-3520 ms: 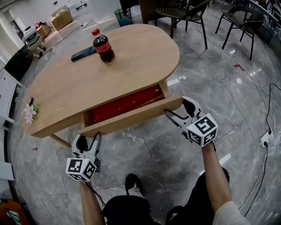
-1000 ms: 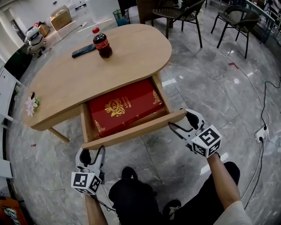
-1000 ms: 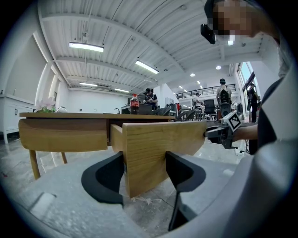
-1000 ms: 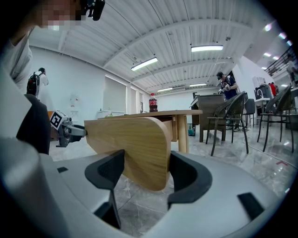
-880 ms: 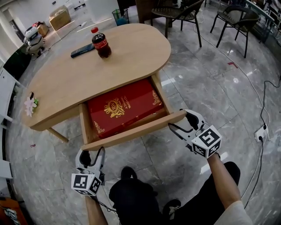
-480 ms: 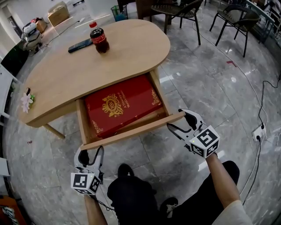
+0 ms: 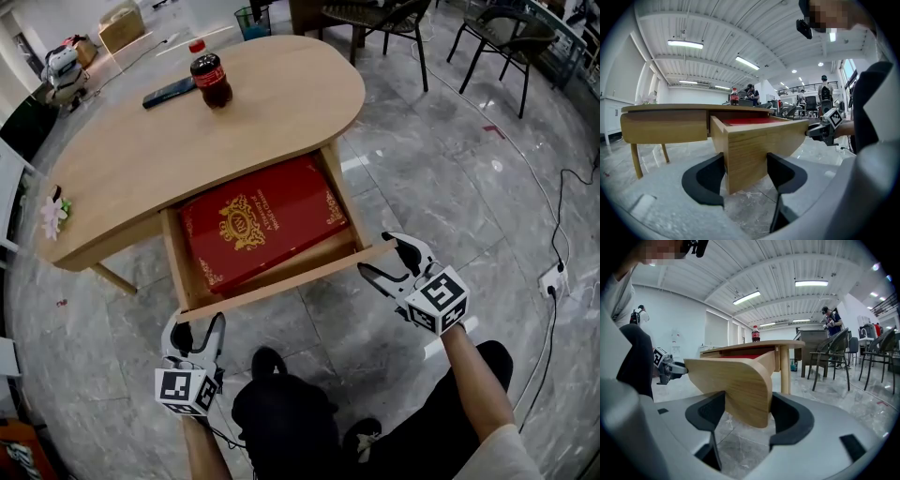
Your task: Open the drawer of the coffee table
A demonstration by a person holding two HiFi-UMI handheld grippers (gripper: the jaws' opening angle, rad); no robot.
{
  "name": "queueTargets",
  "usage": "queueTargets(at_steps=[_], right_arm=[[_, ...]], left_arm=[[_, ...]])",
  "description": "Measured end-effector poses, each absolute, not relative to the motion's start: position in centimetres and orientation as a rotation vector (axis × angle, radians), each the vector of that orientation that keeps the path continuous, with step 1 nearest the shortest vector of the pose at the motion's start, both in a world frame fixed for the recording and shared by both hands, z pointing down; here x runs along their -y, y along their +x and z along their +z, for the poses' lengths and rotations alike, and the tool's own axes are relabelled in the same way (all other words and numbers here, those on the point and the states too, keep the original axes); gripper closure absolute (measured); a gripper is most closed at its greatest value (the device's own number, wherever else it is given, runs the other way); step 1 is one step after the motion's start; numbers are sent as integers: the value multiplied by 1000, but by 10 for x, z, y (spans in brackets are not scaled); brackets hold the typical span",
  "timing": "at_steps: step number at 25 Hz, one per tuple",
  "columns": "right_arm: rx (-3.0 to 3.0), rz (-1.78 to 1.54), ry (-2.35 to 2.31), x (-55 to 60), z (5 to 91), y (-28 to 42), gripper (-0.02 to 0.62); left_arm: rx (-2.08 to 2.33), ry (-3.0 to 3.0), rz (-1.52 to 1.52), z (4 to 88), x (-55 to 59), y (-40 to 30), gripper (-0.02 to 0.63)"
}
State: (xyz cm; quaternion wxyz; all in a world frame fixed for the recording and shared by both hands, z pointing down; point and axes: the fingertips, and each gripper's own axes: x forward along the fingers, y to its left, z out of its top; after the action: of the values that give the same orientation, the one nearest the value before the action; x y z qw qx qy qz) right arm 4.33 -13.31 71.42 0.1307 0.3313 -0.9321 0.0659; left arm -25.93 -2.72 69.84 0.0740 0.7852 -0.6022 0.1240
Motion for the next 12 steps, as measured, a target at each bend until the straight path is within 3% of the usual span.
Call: queueTargets(at_steps=[12], right_arm=[[2723, 192, 947, 134, 720, 41, 276]], left_arm=[[1793, 2368, 374, 705, 30, -261, 336]])
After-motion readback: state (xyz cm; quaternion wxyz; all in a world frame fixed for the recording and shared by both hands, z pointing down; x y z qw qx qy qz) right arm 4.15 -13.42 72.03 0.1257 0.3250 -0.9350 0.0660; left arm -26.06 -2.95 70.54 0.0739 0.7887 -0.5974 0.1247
